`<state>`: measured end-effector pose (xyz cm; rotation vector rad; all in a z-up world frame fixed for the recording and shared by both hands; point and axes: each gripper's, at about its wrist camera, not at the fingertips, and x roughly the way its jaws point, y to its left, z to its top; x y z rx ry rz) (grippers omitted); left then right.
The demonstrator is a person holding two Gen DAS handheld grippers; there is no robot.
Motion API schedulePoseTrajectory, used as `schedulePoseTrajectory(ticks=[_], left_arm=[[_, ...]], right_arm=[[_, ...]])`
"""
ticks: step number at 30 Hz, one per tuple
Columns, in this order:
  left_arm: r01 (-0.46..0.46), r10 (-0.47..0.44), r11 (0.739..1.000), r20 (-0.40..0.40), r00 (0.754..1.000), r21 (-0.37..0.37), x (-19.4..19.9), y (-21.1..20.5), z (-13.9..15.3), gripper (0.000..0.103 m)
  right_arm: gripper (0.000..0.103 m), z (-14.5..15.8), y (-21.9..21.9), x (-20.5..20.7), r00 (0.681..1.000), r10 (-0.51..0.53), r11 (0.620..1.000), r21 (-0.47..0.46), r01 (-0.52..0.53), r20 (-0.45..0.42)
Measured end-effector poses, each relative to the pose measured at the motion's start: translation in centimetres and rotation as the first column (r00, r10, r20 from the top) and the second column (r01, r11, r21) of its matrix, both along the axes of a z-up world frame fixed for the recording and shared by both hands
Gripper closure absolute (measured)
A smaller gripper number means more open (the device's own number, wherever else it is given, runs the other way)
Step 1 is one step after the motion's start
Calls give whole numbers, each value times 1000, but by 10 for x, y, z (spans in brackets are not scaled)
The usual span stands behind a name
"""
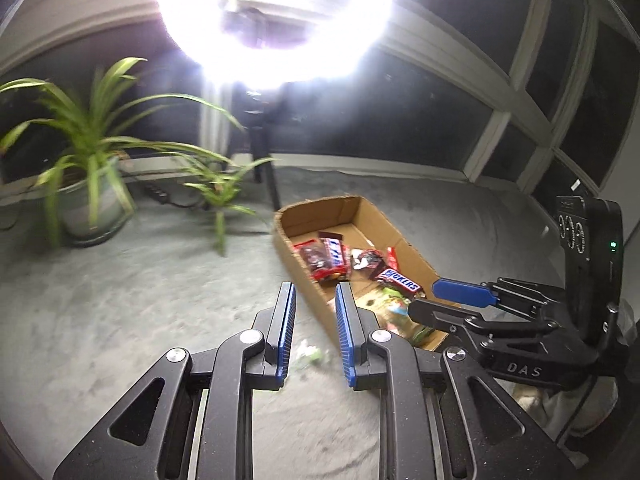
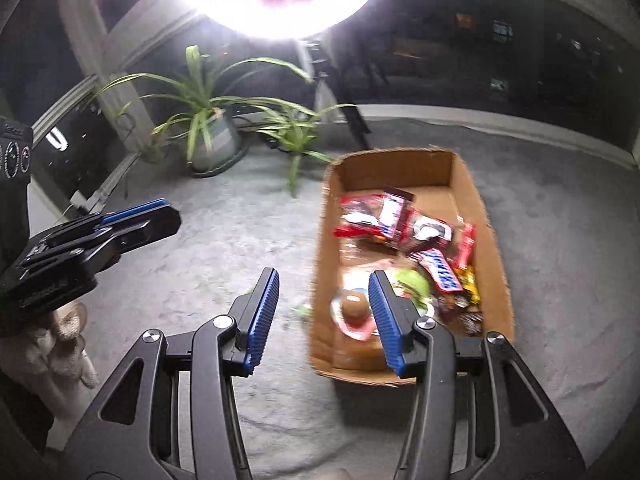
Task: Organize snacks
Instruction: 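Open both tools over the box and pull them back toward the remaining candies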
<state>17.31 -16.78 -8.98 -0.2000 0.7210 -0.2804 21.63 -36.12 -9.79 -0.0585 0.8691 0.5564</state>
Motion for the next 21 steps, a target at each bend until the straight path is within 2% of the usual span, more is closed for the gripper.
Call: schedulePoseTrajectory(ticks=[2, 12, 17, 21], left_arm=[[-27, 27, 1000, 4, 1000, -2, -11, 11, 3, 84], [-191, 191, 981, 8, 982, 31, -69, 65, 10, 84], [-222, 222, 975, -14, 975, 28, -76, 80, -4, 84], [-190, 191, 982, -47, 980, 19, -76, 86, -21, 84]], right_arm=[[44, 3, 13, -3, 999, 32, 999, -8, -32, 13], [43, -4, 83, -9, 987, 159, 987, -13, -159, 9], [43, -8, 97, -18, 986, 167, 986, -17, -166, 11], [43, -11, 97, -24, 989, 148, 989, -13, -148, 11]])
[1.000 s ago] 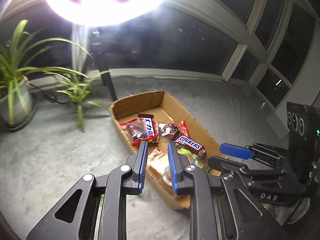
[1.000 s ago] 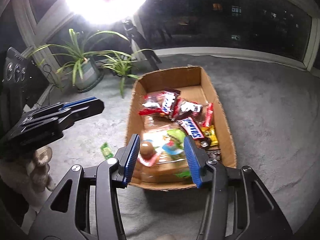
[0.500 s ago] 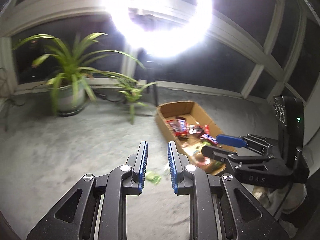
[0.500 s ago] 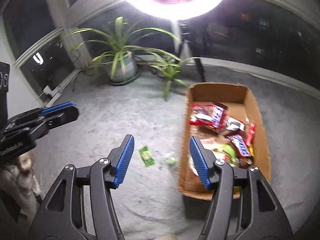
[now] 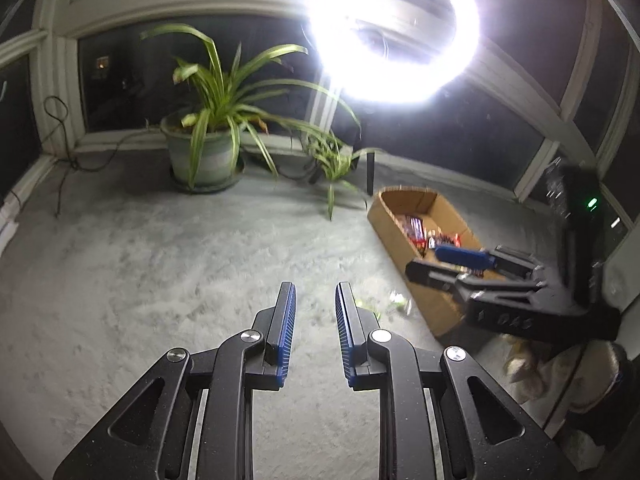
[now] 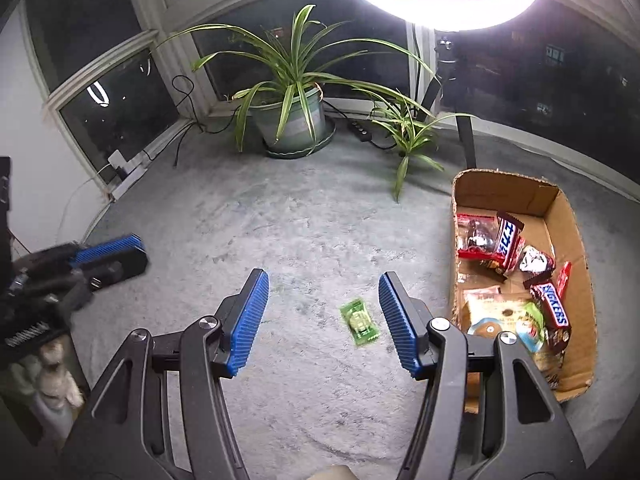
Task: Organize snacks
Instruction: 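Open both tools over the box and pull them back toward the remaining candies, then grasp the green square candy with the left tool while the right tool approaches the clear green candy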
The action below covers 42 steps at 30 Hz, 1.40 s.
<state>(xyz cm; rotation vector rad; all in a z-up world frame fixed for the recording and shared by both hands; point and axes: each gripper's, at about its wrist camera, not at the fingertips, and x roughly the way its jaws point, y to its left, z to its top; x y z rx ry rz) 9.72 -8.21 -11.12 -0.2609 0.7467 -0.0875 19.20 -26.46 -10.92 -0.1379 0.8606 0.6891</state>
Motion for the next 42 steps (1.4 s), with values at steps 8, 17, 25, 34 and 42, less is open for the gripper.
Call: schedulePoseTrajectory(ticks=[8, 17, 25, 34, 42], left_arm=[[116, -118, 992, -58, 991, -39, 12, 1, -41, 84], [193, -202, 978, -118, 972, -82, 30, 13, -73, 84], [294, -307, 950, -140, 941, -107, 55, -9, -90, 84], [323, -344, 935, -163, 924, -144, 69, -26, -109, 84], [349, -370, 926, -163, 915, -143, 94, -43, -115, 84]], right_arm=[[43, -20, -15, -12, 994, -85, 996, 9, 85, -62], [43, -51, -26, -24, 978, -151, 988, -9, 152, -142], [43, -72, -40, -13, 953, -229, 972, 1, 234, -199], [43, -87, -39, 12, 943, -244, 968, 1, 251, -228], [57, -89, -44, 10, 937, -242, 966, 24, 256, -254]])
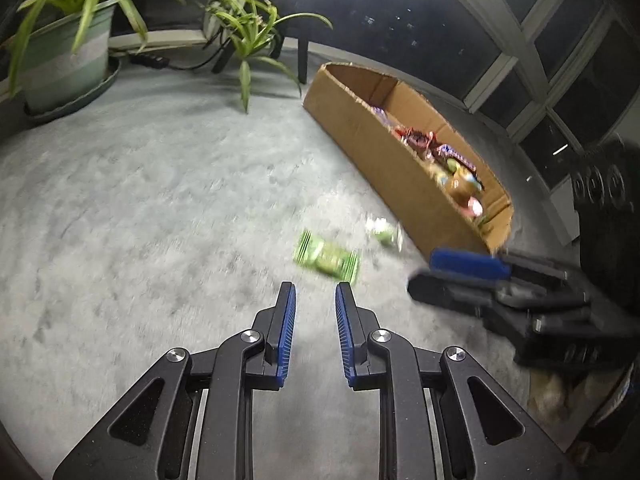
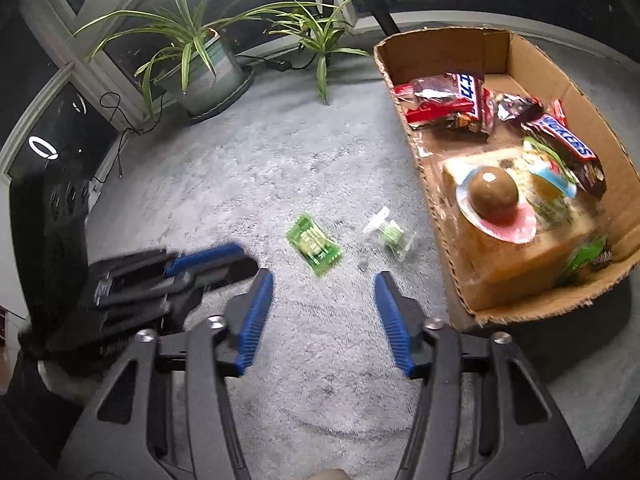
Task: Organize snacks
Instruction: 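Grasp the green square candy with the left tool while the right tool approaches the clear green candy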
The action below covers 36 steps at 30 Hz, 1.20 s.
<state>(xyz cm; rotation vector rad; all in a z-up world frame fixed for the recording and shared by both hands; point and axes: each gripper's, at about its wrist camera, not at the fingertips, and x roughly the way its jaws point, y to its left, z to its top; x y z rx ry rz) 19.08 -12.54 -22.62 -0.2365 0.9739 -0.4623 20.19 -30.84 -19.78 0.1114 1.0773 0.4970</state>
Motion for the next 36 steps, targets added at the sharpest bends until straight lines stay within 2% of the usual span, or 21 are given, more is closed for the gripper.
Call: schedulePoseTrajectory(ticks=[5, 9, 13, 20, 24, 33, 36], left_arm=[[51, -51, 999, 22, 998, -9, 30, -21, 9, 84], [130, -131, 991, 18, 991, 30, 53, -57, 7, 84], [182, -183, 981, 12, 983, 62, 62, -84, 1, 84], [210, -210, 970, -12, 978, 119, 69, -104, -13, 84], [228, -230, 961, -2, 973, 158, 61, -102, -13, 84], [232, -235, 956, -5, 972, 177, 43, -80, -15, 84], [213, -215, 964, -5, 977, 159, 35, -66, -16, 84]], right_arm=[[59, -1, -18, -4, 999, -32, 999, 12, 32, -19], [59, 4, -30, -6, 999, -39, 999, 5, 39, -9], [59, 8, -38, -9, 999, -37, 999, -3, 37, 3], [59, 10, -44, -13, 1000, -23, 1000, 9, 23, -8], [59, 6, -40, -15, 1000, -2, 1000, 0, 2, -19], [59, 10, -41, -19, 1000, -3, 1000, -15, 2, -11], [59, 8, -37, -19, 1000, 5, 1000, -11, -5, -13]])
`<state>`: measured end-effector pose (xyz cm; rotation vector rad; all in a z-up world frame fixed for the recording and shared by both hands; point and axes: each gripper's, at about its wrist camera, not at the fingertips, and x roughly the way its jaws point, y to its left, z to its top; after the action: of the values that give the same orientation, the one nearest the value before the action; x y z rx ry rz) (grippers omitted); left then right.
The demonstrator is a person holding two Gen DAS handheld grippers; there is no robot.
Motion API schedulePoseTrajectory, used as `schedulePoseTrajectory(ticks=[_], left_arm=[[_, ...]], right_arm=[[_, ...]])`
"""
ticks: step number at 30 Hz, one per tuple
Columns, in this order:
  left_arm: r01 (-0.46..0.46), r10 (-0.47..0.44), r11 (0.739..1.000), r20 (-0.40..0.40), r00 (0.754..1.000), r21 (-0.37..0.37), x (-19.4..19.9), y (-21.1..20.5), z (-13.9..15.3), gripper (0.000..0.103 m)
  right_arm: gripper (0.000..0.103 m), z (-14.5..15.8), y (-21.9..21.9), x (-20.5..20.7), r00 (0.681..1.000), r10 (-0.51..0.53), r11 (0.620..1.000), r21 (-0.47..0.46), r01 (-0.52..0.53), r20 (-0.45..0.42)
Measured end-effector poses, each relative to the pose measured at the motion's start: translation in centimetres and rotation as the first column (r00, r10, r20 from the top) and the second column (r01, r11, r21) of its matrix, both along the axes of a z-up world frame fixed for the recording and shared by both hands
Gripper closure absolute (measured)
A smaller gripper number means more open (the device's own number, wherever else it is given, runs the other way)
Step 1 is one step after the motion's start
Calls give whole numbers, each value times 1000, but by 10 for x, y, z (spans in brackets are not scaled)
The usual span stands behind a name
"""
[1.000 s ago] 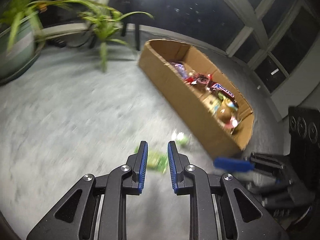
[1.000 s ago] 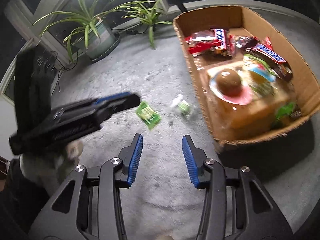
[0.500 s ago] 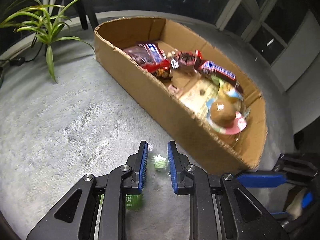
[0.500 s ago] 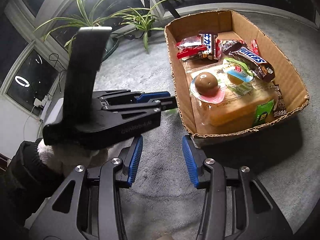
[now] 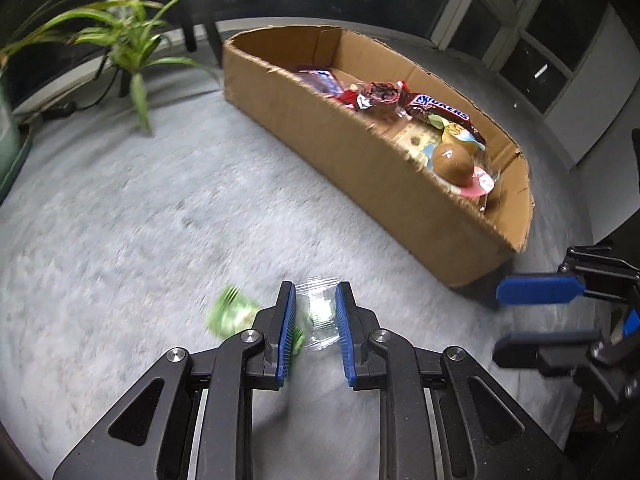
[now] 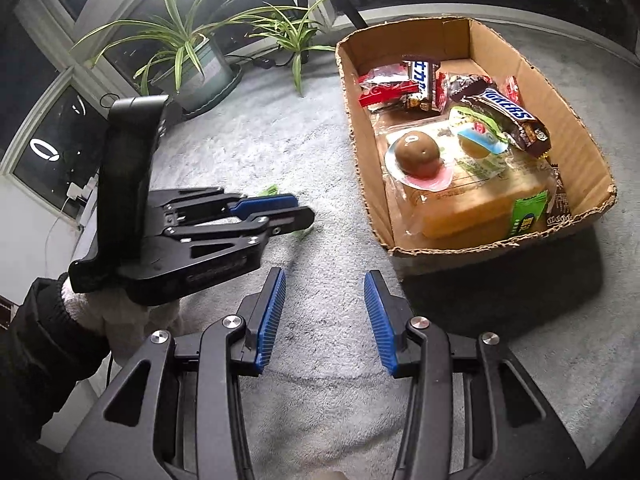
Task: Organize snacks
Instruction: 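Grasp the green square candy with the left tool while the right tool approaches the clear green candy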
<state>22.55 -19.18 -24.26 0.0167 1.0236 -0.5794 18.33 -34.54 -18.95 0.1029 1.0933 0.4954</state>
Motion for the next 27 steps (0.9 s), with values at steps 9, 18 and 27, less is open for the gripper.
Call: schedulePoseTrajectory(ticks=[9, 18, 27], left_arm=[[-75, 76, 996, 13, 997, -52, -28, 41, 10, 84], [-161, 161, 984, 0, 987, -77, -31, 73, 9, 84], [-36, 31, 996, 66, 997, 82, -16, 35, -2, 84]], right_arm=[[59, -6, 29, 2, 999, 51, 999, 0, -51, 6], [59, -22, 60, 16, 996, 93, 995, -35, -93, -9], [59, -28, 68, 20, 996, 87, 994, -71, -87, -6]])
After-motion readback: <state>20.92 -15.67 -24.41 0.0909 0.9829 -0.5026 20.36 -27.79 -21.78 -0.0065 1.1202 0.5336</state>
